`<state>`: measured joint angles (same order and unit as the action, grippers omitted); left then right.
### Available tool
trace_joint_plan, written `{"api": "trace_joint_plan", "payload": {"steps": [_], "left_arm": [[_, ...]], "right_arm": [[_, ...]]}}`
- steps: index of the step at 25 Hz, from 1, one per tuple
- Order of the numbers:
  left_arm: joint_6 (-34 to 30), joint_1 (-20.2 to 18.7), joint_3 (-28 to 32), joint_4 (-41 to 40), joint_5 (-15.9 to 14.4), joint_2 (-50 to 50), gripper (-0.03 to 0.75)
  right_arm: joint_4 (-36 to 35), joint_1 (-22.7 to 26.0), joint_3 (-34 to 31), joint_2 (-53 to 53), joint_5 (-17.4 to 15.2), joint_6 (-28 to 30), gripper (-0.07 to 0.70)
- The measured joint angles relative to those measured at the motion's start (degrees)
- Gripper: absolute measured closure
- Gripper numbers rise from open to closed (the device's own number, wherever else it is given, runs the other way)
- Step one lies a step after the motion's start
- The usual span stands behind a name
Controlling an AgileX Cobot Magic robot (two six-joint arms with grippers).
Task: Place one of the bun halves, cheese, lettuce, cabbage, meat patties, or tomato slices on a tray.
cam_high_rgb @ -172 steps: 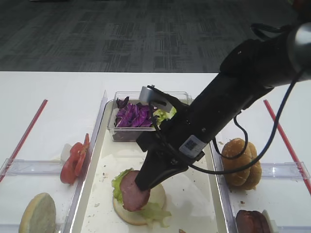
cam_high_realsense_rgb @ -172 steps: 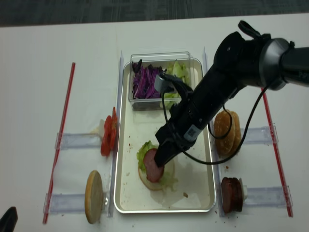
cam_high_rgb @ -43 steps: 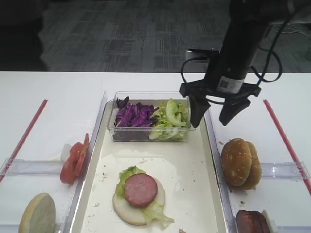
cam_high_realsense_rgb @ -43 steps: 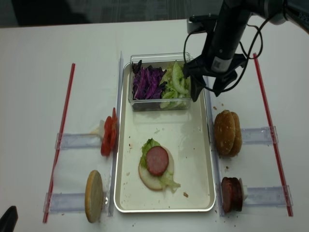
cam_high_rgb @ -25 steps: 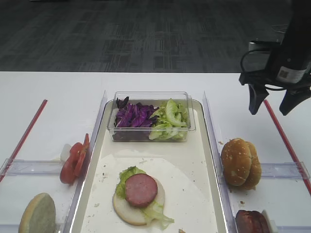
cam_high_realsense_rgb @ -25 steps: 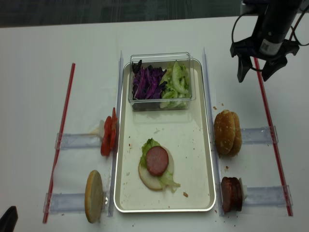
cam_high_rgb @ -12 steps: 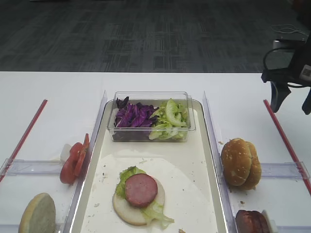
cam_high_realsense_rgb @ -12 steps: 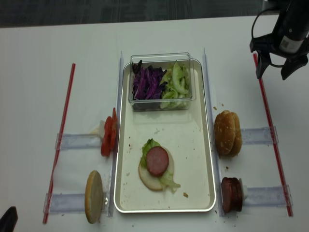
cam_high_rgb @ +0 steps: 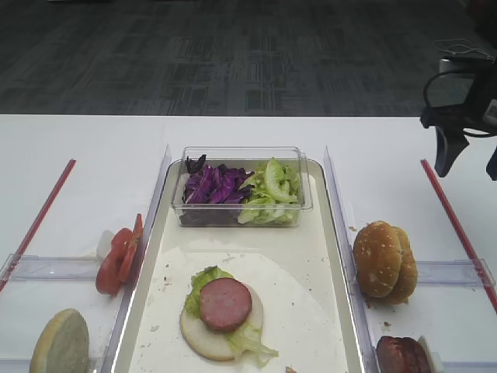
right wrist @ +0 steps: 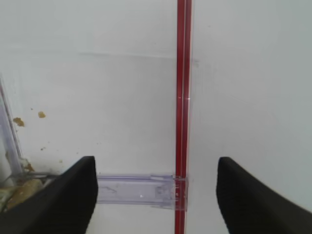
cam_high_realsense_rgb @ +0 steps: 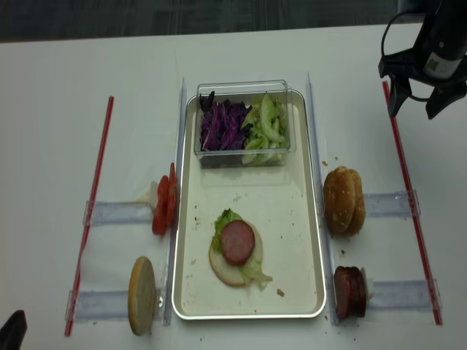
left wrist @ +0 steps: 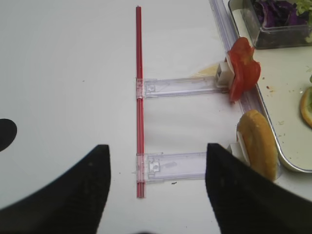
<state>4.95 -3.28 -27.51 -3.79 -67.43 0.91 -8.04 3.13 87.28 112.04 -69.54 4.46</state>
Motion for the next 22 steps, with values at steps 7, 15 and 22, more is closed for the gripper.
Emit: {"api": "trace_joint_plan", "payload": {"steps": [7,15,22], "left_arm": [[0.00,0.00,0.00,0.00,0.00,0.00,0.285],[-0.10,0.00,0.00,0.00,0.00,0.00,0.285],[-0.18,0.00,0.00,0.00,0.00,0.00,0.285]], "right_arm": [[0.12,0.00,-6.09,-4.37,-0.14,0.00,0.115],[0.22,0.00,-12.39,-9.75,-0.14,0.00,0.115],[0.24,0.00,-18.60,-14.66,-0.04,-0.27,0.115]]}}
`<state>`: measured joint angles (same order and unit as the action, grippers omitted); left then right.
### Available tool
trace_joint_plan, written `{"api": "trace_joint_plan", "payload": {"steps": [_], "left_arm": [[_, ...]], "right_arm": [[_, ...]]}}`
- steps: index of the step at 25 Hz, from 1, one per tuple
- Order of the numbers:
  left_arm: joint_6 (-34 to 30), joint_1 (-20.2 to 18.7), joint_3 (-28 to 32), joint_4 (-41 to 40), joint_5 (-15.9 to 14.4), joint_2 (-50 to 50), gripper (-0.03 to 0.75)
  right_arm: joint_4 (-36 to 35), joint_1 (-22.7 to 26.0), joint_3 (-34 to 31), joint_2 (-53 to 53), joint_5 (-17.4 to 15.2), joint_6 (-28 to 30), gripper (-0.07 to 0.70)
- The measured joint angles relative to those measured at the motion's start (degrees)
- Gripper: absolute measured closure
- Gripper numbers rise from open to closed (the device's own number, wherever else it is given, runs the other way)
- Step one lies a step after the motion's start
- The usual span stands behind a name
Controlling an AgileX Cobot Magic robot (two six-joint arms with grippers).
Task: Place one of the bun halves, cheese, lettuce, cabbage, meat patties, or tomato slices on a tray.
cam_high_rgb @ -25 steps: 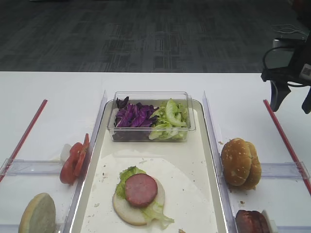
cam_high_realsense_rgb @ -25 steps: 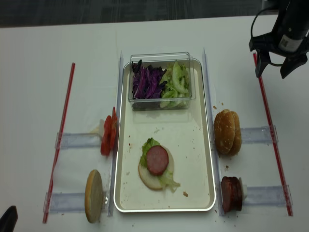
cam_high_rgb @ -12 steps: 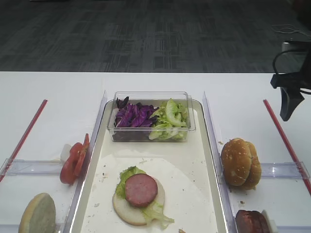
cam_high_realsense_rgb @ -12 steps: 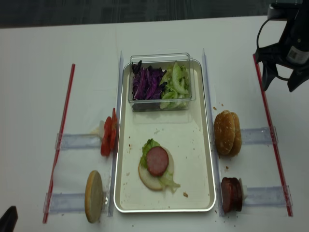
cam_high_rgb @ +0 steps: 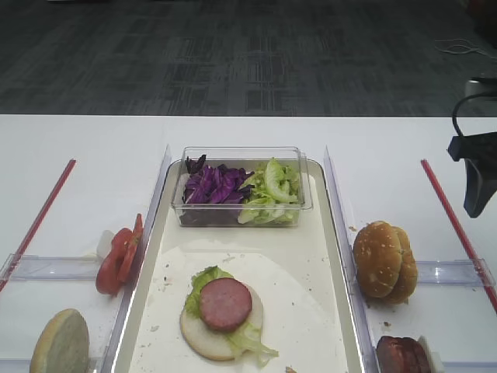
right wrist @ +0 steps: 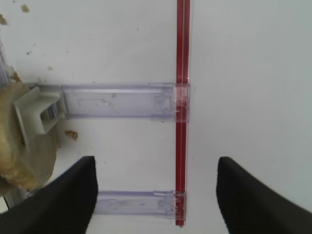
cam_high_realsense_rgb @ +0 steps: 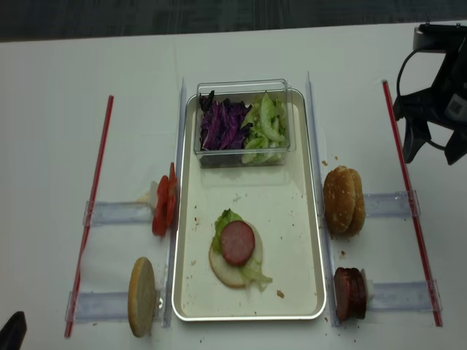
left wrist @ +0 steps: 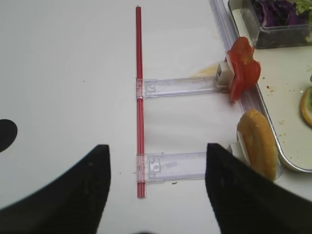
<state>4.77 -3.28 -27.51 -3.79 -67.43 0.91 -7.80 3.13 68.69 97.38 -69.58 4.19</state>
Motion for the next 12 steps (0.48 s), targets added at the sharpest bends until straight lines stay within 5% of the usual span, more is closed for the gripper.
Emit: {"api": "trace_joint_plan", "payload": {"steps": [12], "left_arm": [[0.00,0.00,0.00,0.00,0.00,0.00,0.285]], "right_arm": [[0.00,0.00,-10.77,-7.69,0.66,0.62,0.118]]}}
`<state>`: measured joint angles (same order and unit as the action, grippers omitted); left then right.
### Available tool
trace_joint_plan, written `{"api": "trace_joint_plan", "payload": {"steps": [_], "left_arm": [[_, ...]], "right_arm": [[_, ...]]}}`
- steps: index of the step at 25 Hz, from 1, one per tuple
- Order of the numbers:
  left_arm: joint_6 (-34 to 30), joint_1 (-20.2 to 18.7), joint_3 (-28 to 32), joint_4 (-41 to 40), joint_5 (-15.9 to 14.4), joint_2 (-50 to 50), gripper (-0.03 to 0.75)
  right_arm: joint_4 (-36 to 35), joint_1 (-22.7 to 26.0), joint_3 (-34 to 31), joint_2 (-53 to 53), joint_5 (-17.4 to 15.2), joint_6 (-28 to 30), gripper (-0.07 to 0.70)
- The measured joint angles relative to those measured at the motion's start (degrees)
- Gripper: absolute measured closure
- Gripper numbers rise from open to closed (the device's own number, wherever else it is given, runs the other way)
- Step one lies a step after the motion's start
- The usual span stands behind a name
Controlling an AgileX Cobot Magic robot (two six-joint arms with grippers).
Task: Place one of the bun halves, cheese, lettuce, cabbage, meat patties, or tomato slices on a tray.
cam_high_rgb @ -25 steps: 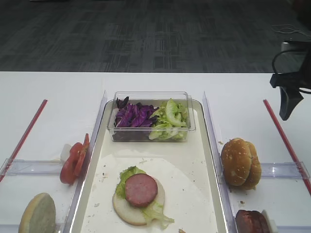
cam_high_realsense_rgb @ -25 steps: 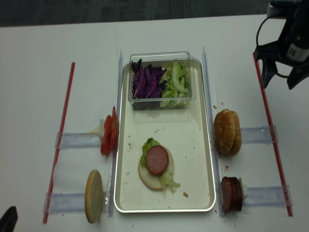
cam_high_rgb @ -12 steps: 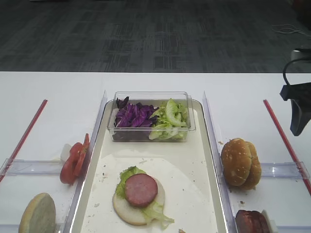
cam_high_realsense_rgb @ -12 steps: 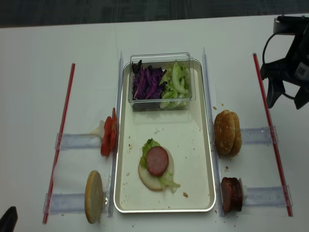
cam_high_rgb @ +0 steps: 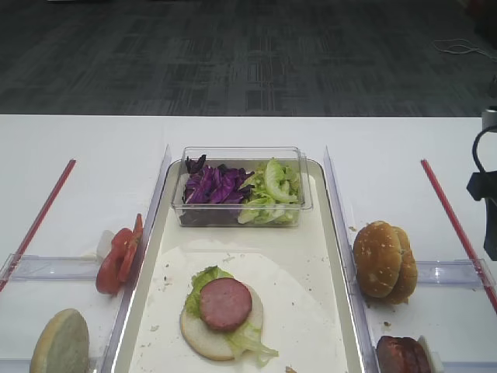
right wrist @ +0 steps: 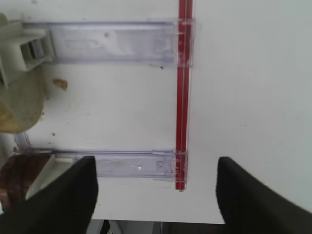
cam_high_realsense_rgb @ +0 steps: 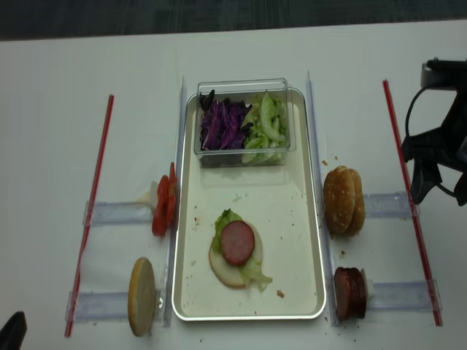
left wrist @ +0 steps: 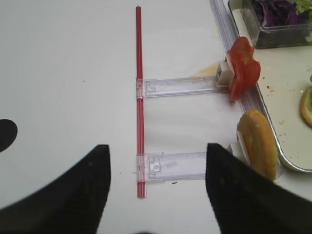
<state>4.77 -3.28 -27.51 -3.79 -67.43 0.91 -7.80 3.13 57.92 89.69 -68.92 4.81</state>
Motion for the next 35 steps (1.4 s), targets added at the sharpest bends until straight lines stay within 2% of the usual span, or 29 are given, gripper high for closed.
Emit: {"api": "trace_joint_plan", "payload": {"steps": [7,12,22,35], "left_arm": [[0.21,0.00,0.00,0.59,0.00,0.00,0.285],[0.21,0.00,0.00,0.85,0.00,0.00,0.285],[0.21,0.00,0.00,0.99,0.00,0.00,0.285],[0.21,0.00,0.00,1.08,0.00,0.00,0.285]], "right_arm": [[0.00,0.00,-7.13,-5.36,2.83,0.21,0.118],[0.00,0.00,-8.94,-10.25,2.91,0.21,0.118],[-2.42,0.00,-9.28,-23.16,0.30,0.21,0.118],[-1.93,0.00,-9.36,-28.13,-1.45,0.21,0.118]]}}
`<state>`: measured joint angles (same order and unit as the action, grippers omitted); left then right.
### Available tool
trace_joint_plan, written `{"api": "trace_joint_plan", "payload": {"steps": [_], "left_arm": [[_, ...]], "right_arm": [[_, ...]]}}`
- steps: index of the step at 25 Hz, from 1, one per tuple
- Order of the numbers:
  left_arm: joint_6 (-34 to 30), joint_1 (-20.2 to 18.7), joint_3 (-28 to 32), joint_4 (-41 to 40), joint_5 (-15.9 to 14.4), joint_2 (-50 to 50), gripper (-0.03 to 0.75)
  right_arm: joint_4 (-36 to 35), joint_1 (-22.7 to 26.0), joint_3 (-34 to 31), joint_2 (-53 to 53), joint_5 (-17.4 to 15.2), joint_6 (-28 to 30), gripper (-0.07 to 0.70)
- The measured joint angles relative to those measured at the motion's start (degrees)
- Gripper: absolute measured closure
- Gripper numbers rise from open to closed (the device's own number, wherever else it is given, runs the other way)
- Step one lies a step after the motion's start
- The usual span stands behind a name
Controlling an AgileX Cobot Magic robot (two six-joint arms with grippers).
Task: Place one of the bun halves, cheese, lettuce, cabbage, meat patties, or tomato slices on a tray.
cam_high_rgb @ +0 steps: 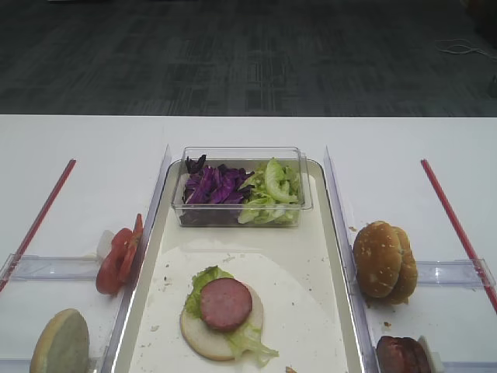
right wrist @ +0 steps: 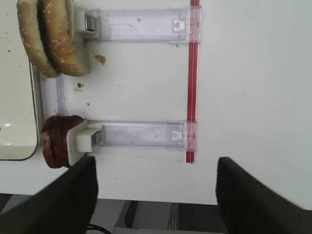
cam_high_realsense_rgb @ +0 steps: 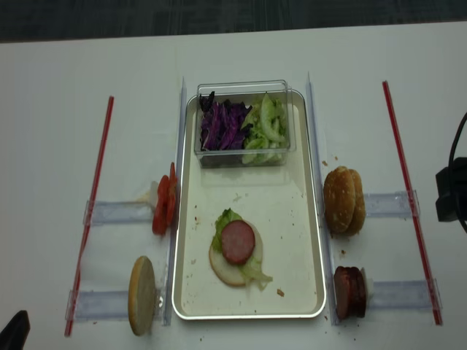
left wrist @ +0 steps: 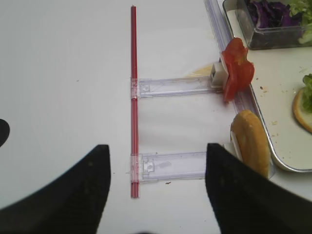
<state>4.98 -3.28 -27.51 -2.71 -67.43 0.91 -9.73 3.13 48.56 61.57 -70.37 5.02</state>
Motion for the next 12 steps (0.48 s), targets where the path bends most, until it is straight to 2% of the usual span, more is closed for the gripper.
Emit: {"api": "trace_joint_plan", "payload": {"steps": [12], "left_arm": [[0.00,0.00,0.00,0.00,0.00,0.00,0.285]], "right_arm": [[0.39,0.00,0.00,-3.67,-0.43,1.81,0.118]]}}
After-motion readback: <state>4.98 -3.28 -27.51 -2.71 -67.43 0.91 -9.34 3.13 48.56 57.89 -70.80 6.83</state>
